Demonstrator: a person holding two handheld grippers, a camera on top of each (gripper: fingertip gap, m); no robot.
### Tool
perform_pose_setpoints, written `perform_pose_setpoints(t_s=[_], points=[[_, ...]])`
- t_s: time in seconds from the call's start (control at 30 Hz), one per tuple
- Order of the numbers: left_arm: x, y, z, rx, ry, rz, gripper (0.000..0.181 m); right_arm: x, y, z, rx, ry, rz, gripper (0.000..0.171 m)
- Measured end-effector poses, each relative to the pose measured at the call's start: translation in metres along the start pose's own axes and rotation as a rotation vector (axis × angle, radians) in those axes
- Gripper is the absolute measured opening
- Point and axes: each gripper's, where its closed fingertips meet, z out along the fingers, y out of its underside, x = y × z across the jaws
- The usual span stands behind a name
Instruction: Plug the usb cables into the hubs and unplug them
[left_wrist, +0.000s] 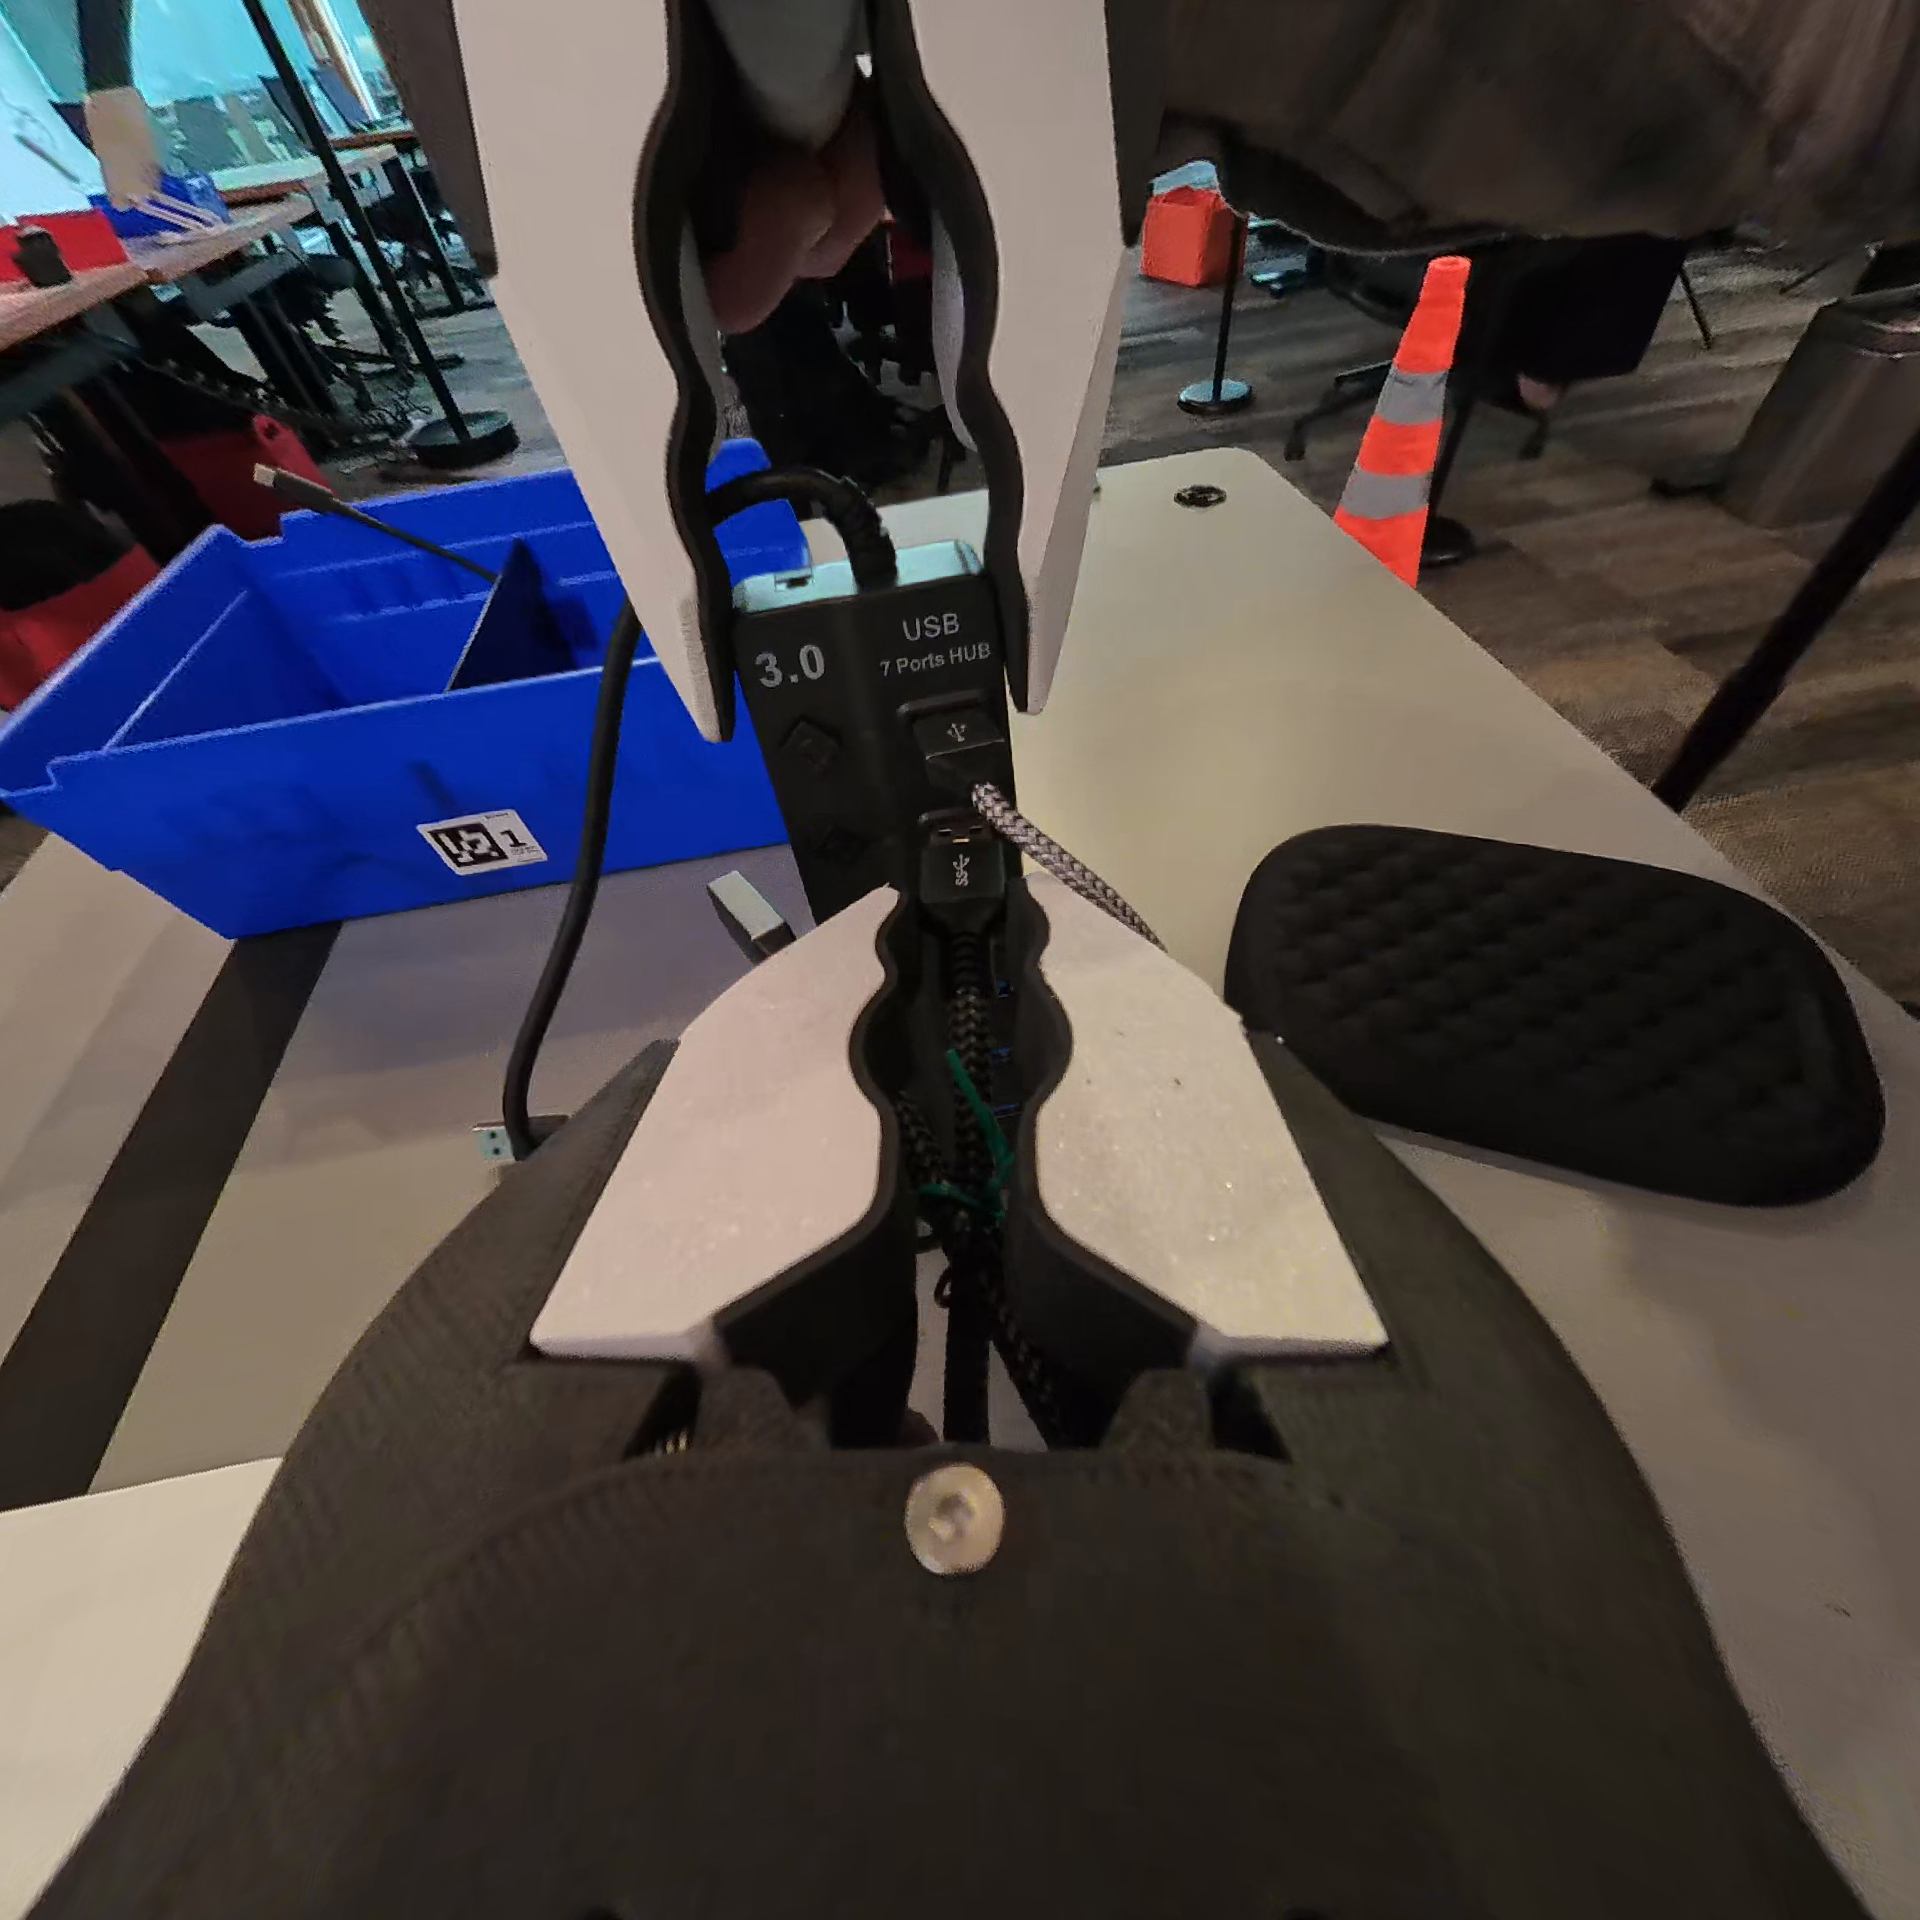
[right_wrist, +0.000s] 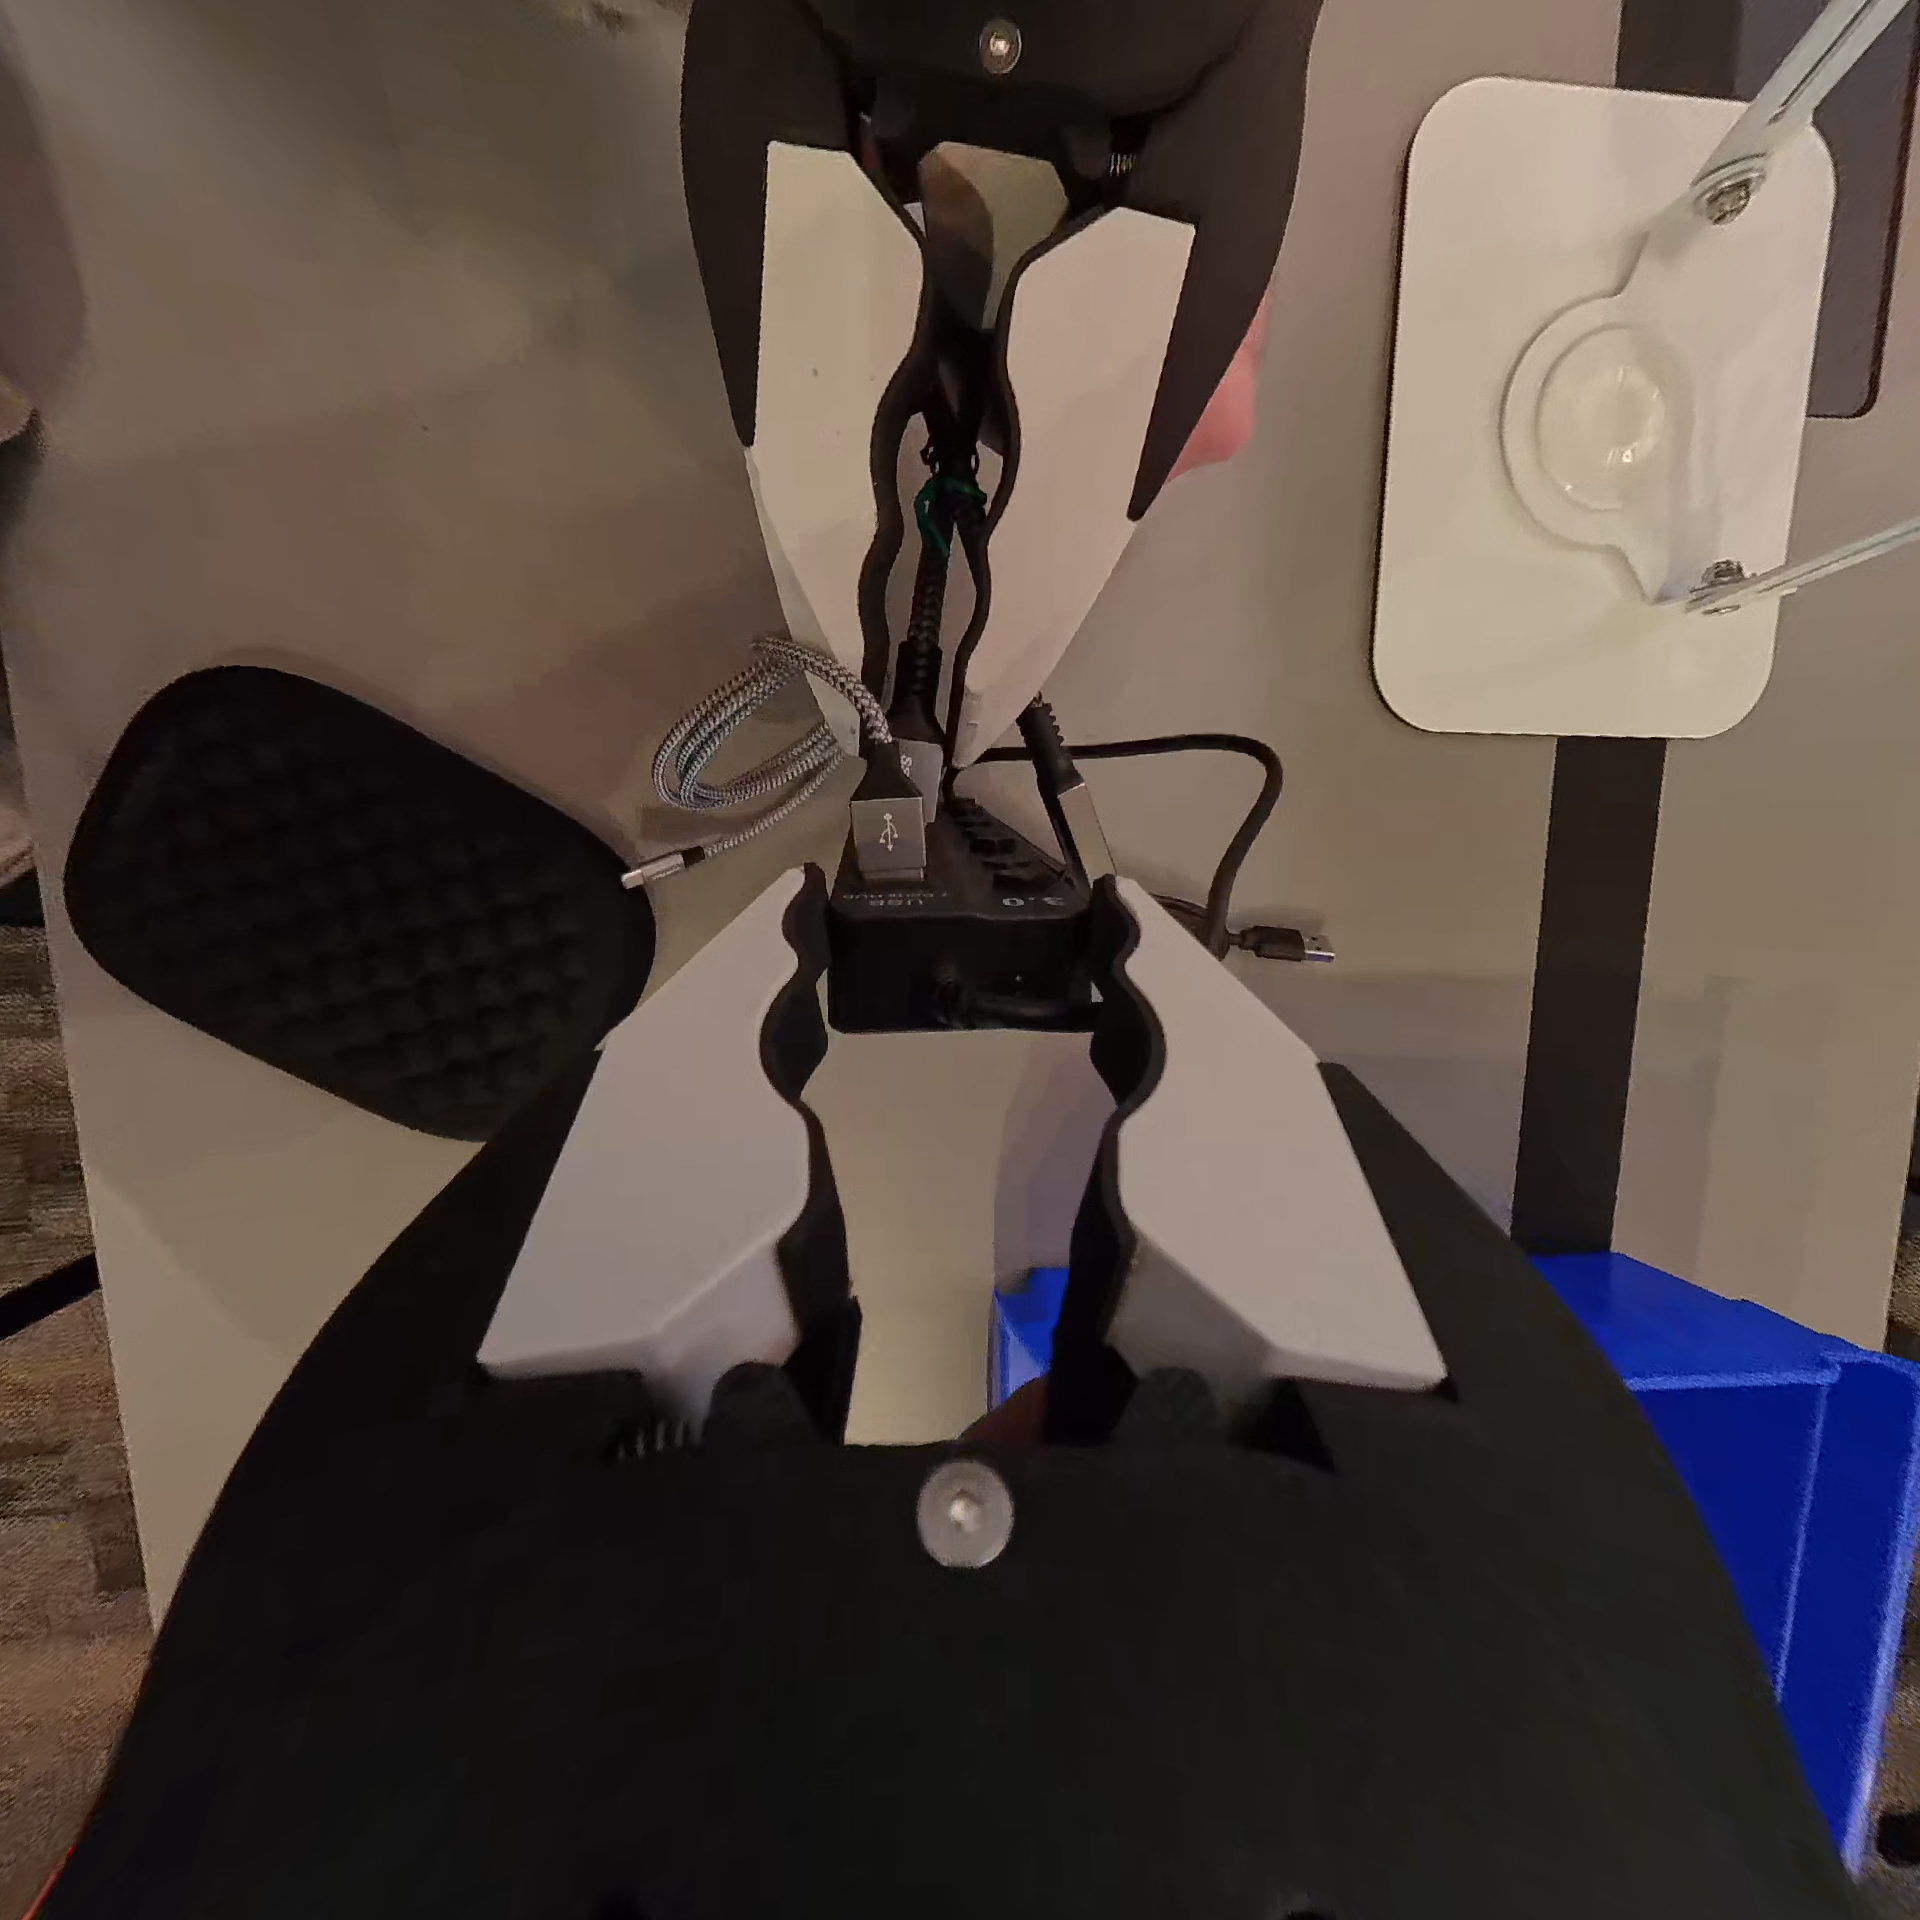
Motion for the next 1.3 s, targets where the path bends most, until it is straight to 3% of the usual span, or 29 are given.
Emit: perform_pose_setpoints(t_s=[0.37,0.5,0.67,0.7,0.93,1.3], points=[[0.0,0.003,-0.003,0.028,0.022,-0.01,0.016,0.001,-0.001,0.003,-0.077,0.009,-0.033,0.05],[-0.001,0.003,-0.003,0.025,0.019,-0.007,0.016,-0.004,0.009,0.007,-0.188,0.002,-0.066,0.077],[0.005,0.003,0.0,0.011,0.035,0.008,0.016,-0.004,0.029,0.021,-0.354,-0.015,-0.089,0.072],[0.004,0.003,0.0,0.01,0.031,0.008,0.016,-0.006,0.03,0.022,-0.356,-0.035,-0.083,0.062],[-0.001,0.002,-0.002,0.025,0.004,0.006,0.016,-0.002,0.017,0.02,-0.234,-0.033,-0.075,0.058],[-0.009,-0.03,-0.013,0.206,-0.073,0.013,0.016,0.006,-0.022,-0.012,-0.013,-0.015,-0.043,0.056]])
